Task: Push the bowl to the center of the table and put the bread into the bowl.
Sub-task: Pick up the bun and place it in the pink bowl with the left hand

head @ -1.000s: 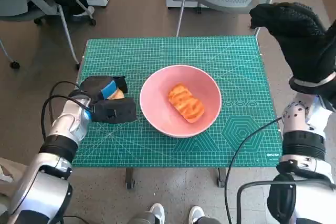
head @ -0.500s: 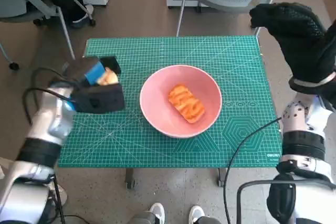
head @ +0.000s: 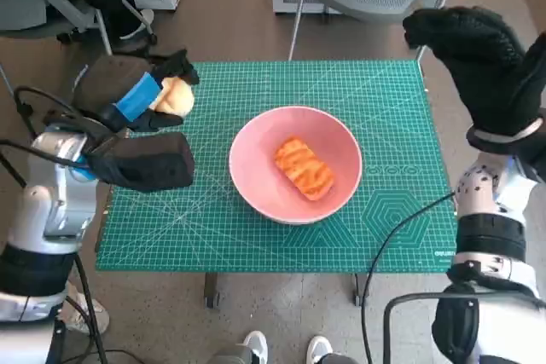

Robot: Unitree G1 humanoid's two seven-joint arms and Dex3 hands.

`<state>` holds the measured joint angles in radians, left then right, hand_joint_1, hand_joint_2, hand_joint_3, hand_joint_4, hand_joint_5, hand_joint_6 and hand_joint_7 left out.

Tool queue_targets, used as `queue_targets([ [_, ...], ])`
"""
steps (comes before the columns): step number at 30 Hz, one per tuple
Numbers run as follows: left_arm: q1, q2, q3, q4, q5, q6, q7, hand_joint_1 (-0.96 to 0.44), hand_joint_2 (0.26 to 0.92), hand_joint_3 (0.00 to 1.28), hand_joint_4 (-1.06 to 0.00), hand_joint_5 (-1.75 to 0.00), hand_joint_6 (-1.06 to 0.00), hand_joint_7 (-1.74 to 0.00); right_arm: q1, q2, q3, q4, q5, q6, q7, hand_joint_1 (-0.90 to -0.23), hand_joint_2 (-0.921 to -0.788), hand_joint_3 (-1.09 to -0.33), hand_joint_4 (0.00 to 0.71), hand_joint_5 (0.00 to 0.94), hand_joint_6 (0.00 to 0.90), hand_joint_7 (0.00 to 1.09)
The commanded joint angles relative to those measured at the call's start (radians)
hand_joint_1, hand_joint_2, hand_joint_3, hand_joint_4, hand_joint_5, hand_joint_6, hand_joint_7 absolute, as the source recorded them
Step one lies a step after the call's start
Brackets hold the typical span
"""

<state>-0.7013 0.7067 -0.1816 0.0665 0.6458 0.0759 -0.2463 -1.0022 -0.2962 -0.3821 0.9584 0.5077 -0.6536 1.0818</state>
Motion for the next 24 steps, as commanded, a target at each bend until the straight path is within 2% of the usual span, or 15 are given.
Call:
queue_targets([
  [1, -0.018, -0.012, -0.002, -0.051, 0.018, -0.028, 0.006, 0.0, 0.92, 0.03, -0.75, -1.03, -0.67, -1.19, 0.012, 0.008, 0.005, 0.01, -0.002, 0.012, 0.005, -0.71, -0.921, -0.797, 0.238, 0.001, 0.282, 0.01],
  [8, -0.052, -0.066, -0.04, -0.036, 0.039, -0.107, 0.048, 0.0, 0.915, 0.01, -0.78, -0.99, -0.7, -1.16, 0.014, 0.006, 0.001, 0.005, 0.006, 0.021, 0.013, -0.71, -0.921, -0.798, 0.246, 0.004, 0.286, 0.01],
  [18, -0.108, -0.175, -0.106, 0.051, 0.034, -0.159, 0.042, 0.0, 0.912, 0.0, -0.78, -1.02, -0.72, -1.12, 0.024, 0.007, -0.001, -0.01, 0.007, 0.022, 0.015, -0.711, -0.921, -0.799, 0.255, 0.007, 0.294, 0.01],
  [22, -0.136, -0.237, -0.145, 0.096, 0.025, -0.162, 0.019, 0.0, 0.908, 0.02, -0.73, -1.22, -0.77, -0.91, 0.032, 0.005, -0.002, -0.019, 0.006, 0.021, 0.014, -0.71, -0.921, -0.8, 0.262, 0.009, 0.3, 0.02],
  [24, -0.152, -0.27, -0.165, 0.126, 0.025, -0.154, 0.007, 0.0, 0.91, 0.03, -0.73, -1.17, -0.73, -1.01, 0.036, 0.002, -0.003, -0.026, 0.006, 0.021, 0.012, -0.71, -0.921, -0.801, 0.268, 0.011, 0.306, 0.02],
])
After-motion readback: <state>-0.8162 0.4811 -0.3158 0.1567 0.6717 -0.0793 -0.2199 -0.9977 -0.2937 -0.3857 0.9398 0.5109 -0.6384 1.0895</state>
